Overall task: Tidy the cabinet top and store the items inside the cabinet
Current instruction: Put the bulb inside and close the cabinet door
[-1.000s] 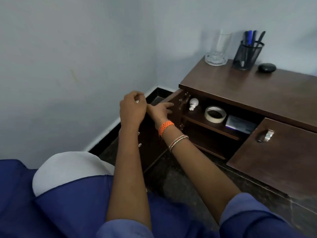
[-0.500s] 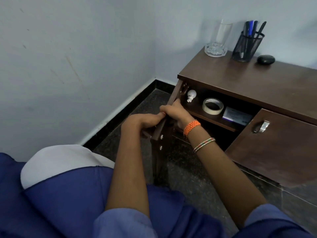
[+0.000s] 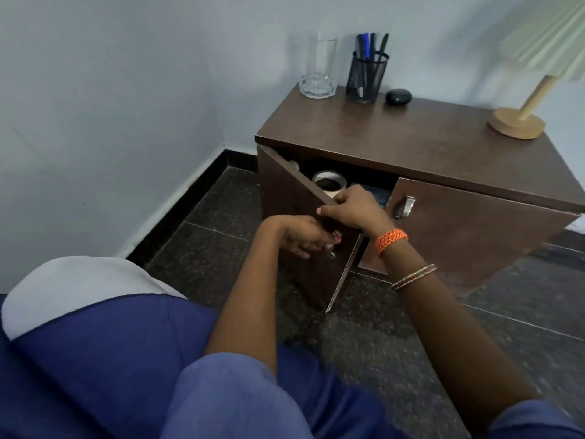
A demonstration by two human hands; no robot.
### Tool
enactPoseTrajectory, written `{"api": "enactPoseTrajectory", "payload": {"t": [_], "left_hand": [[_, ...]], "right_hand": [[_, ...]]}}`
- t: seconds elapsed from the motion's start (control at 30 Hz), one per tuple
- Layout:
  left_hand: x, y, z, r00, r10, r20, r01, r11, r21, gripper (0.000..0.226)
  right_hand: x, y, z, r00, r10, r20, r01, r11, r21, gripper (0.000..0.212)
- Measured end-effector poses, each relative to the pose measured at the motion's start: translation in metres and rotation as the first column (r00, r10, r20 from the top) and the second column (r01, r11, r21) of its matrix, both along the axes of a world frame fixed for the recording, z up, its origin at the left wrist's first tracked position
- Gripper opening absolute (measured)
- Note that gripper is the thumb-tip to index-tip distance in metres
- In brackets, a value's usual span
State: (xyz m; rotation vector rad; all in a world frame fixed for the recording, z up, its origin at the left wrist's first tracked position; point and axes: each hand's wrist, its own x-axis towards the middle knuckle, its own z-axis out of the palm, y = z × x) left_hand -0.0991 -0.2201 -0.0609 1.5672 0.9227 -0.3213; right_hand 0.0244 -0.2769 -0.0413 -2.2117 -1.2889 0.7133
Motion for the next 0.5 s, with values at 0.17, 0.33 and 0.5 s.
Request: {"api": "enactPoseTrajectory", "payload": {"t": [0.17,0.33,0.5], "left_hand": [[0.043,-0.006,-0.02,0.976,0.142,0.165,-0.163,0.98,0.116,0.026],[0.086,-0.005,-0.041,0.925,0.203,0.321,-0.259,0.955,0.145,0.05],[0.113,-0.003,-0.053,0.889,0.24,0.39,-0.329,0.928,0.178,0.035]], "right_hand": [[0.034,-0.03,-0.011,0.954,-0.202,0.223,0.151,0.962,0.226,0.02],[0.065,-0.043,-0.034,0.88,-0.46,0.12,0.357,0.806,0.472,0.019],[0.081,-0.036,-0.053,0.853,-0.522,0.006,0.464,0.764,0.448,0.026]]}}
